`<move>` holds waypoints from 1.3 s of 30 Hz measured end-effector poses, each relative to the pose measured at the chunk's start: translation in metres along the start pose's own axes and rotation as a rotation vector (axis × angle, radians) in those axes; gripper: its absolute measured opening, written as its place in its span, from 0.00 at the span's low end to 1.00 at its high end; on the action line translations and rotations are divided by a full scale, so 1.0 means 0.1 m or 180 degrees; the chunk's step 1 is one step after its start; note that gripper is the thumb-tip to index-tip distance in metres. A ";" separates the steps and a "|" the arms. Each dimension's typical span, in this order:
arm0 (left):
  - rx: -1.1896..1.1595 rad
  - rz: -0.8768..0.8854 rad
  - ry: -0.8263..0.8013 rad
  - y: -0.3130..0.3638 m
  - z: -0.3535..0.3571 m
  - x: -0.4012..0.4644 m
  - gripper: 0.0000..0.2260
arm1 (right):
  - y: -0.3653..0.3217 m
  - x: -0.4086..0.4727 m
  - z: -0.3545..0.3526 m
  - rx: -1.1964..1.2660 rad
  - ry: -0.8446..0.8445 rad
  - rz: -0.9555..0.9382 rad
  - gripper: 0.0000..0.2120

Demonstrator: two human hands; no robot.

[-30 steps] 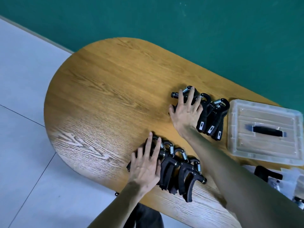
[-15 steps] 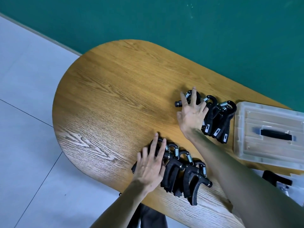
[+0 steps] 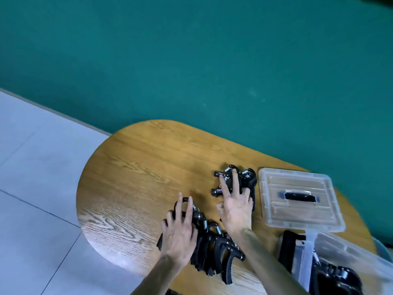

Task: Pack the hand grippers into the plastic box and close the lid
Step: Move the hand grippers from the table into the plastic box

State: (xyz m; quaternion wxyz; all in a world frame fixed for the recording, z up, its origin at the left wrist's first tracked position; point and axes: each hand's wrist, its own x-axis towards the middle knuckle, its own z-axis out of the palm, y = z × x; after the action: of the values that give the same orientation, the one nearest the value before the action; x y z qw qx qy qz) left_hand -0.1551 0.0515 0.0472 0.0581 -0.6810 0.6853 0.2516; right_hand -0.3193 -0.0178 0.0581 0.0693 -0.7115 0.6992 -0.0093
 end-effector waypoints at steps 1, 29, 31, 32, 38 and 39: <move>0.0001 -0.0038 0.0065 0.08 -0.11 -0.03 0.39 | 0.03 -0.12 -0.12 0.0038 0.0018 0.0002 0.42; 0.0362 0.0852 0.0413 2.61 -0.02 -0.92 0.36 | 2.18 -1.94 -0.94 0.0727 0.0494 0.0865 0.42; 0.0372 0.0891 0.0438 2.85 0.09 -0.96 0.36 | 2.41 -2.05 -0.95 0.0823 0.0486 0.0943 0.43; 0.0377 0.0919 0.0437 2.96 0.16 -0.98 0.37 | 2.53 -2.10 -0.94 0.0857 0.0505 0.0992 0.43; 0.0454 0.1049 0.0360 3.52 0.59 -1.02 0.35 | 3.13 -2.37 -0.69 0.1040 0.0261 0.1377 0.39; 0.0475 0.1074 0.0331 3.58 0.67 -1.01 0.35 | 3.22 -2.39 -0.63 0.1057 0.0207 0.1416 0.39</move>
State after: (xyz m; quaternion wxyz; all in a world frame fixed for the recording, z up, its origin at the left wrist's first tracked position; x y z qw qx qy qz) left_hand -0.5103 0.1515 0.1265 0.0299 -0.5623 0.8086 0.1708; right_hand -0.6513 0.2112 0.1048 0.1629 -0.5188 0.8289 -0.1312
